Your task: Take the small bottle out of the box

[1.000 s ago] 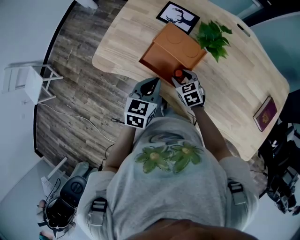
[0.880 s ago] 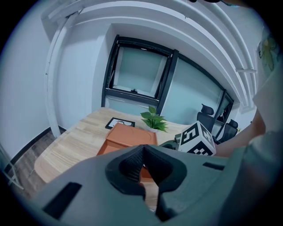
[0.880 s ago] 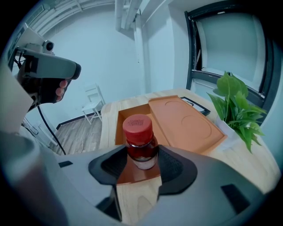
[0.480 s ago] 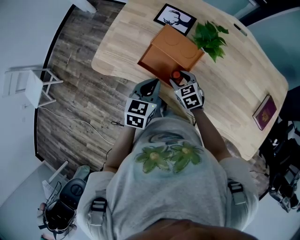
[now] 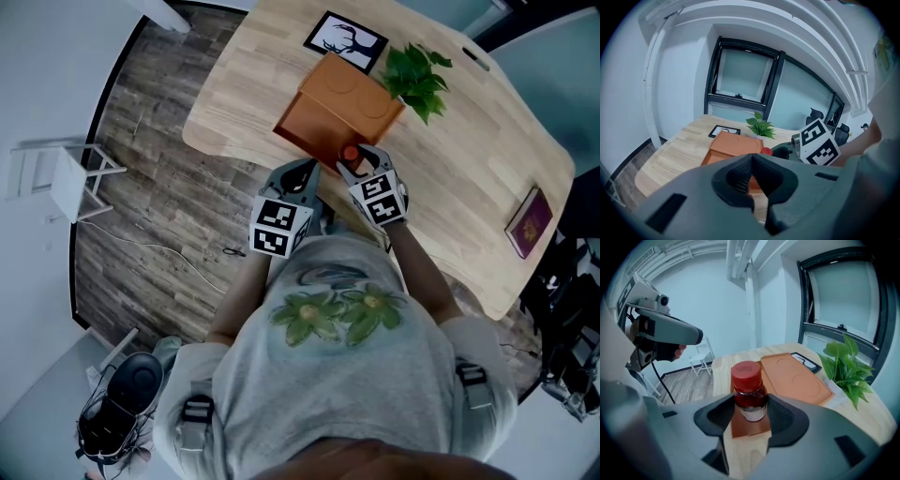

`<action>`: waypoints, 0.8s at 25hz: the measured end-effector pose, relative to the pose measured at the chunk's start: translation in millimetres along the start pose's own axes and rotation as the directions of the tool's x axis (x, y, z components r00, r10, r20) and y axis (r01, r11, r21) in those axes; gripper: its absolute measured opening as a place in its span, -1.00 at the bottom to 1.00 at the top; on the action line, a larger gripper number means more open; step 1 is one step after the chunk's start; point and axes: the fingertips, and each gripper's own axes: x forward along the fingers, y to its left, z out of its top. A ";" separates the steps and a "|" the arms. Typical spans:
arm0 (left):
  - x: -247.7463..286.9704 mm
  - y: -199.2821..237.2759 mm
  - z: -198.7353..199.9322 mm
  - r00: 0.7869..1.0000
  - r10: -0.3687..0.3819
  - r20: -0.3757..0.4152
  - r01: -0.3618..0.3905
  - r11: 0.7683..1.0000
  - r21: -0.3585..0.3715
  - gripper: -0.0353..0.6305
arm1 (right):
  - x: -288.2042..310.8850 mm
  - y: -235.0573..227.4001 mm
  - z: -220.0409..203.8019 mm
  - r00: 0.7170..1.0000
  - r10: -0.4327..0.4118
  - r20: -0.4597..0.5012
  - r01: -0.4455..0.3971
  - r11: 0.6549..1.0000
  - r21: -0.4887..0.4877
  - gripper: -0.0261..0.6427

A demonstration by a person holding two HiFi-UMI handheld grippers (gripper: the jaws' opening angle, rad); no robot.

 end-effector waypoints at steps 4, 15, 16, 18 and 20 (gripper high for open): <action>0.6 -0.4 0.2 1.000 -0.004 0.002 0.004 1.000 0.005 -0.87 | -5.8 2.3 4.4 1.000 0.001 0.016 -0.001 1.000 -0.003 -0.28; 1.1 -4.8 -0.4 1.000 -0.010 0.001 0.010 1.000 0.025 -0.87 | -23.2 7.1 15.6 0.998 0.002 0.056 -0.002 1.000 -0.001 -0.28; 1.3 -5.0 -1.2 1.000 -0.011 -0.001 0.011 1.000 0.028 -0.87 | -25.2 7.5 16.7 0.998 0.002 0.060 -0.002 1.000 0.000 -0.28; 1.4 -5.3 -0.6 1.000 -0.010 -0.003 0.010 0.999 0.034 -0.87 | -29.5 8.7 19.9 0.998 0.003 0.069 -0.003 1.000 0.001 -0.28; 2.1 -5.0 0.0 1.000 -0.009 -0.003 0.009 0.999 0.039 -0.87 | -33.6 10.5 23.6 0.997 0.007 0.082 -0.007 1.000 0.001 -0.28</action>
